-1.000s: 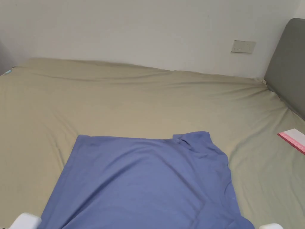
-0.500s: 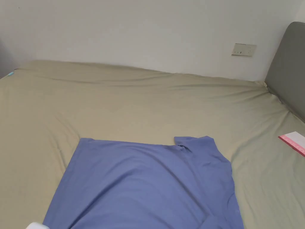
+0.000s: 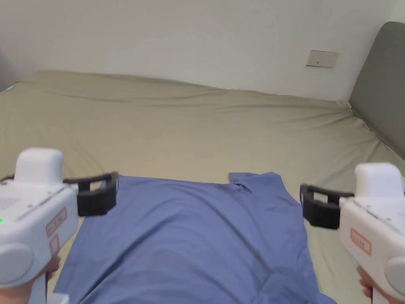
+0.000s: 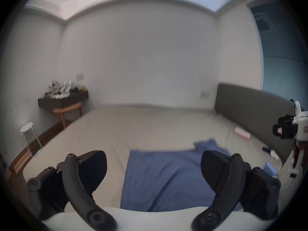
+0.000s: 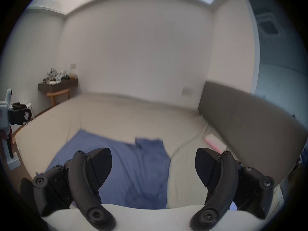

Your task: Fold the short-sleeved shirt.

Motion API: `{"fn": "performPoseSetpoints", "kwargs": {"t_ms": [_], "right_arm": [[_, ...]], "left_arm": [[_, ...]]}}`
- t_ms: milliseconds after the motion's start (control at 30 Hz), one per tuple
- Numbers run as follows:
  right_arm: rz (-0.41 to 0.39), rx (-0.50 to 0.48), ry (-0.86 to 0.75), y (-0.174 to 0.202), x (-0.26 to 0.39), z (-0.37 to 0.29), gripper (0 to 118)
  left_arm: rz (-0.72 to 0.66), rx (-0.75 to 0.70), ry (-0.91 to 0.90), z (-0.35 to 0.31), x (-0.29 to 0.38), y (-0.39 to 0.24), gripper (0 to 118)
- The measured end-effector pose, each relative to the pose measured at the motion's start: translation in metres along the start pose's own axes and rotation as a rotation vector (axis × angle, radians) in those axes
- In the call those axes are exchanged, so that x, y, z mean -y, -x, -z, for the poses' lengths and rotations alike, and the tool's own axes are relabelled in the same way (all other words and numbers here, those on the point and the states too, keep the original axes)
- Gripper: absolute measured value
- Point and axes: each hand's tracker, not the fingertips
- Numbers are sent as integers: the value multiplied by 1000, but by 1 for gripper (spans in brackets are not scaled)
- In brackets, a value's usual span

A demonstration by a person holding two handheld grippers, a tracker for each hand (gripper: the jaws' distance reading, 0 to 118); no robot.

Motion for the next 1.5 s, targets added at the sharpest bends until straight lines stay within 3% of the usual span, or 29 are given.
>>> {"fn": "performPoseSetpoints", "kwargs": {"t_ms": [100, 167, 200, 267, 300, 400, 533, 833, 1033, 1233, 1267, 1300, 1433, 1500], "right_arm": [[-36, 23, -114, 27, -26, -21, 105], [-41, 7, -157, 42, -34, -31, 95], [-48, -8, -167, 49, -36, -36, 84], [-65, -26, -198, 58, -34, -39, 28], [-79, -25, -222, 64, -33, -40, 9], [-96, -39, -222, 69, -30, -38, 3], [-93, -30, -226, 66, -27, -38, 2], [-137, 16, -222, 63, -23, -29, 3], [-150, -11, -168, 59, -10, -17, 2], [-165, -13, -114, 55, 11, -13, 2], [-156, -15, -103, 53, 14, -11, 3], [-150, -15, -94, 51, 16, -9, 3], [-135, -13, -51, 46, 27, -7, 2], [-125, -13, -32, 45, 31, -8, 2]], "left_arm": [[77, -30, -127, -15, -26, -31, 92], [145, -64, -188, -22, -33, -48, 63], [172, -69, -206, -22, -34, -55, 50], [158, -6, -224, -21, -33, -61, 18], [133, 12, -185, -20, -33, -64, 11], [169, -45, -206, -23, -24, -74, 0], [167, -101, -300, -36, -16, -77, 0], [205, -118, -228, -31, -25, -68, 0], [148, 12, 25, -1, -2, -39, 0], [142, -64, 190, 17, 53, -1, 0], [131, -78, 221, 16, 65, 7, 4], [129, -87, 262, 17, 75, 14, 17], [130, -137, 496, 24, 130, 50, 100], [109, -166, 583, 23, 158, 65, 108]]}}
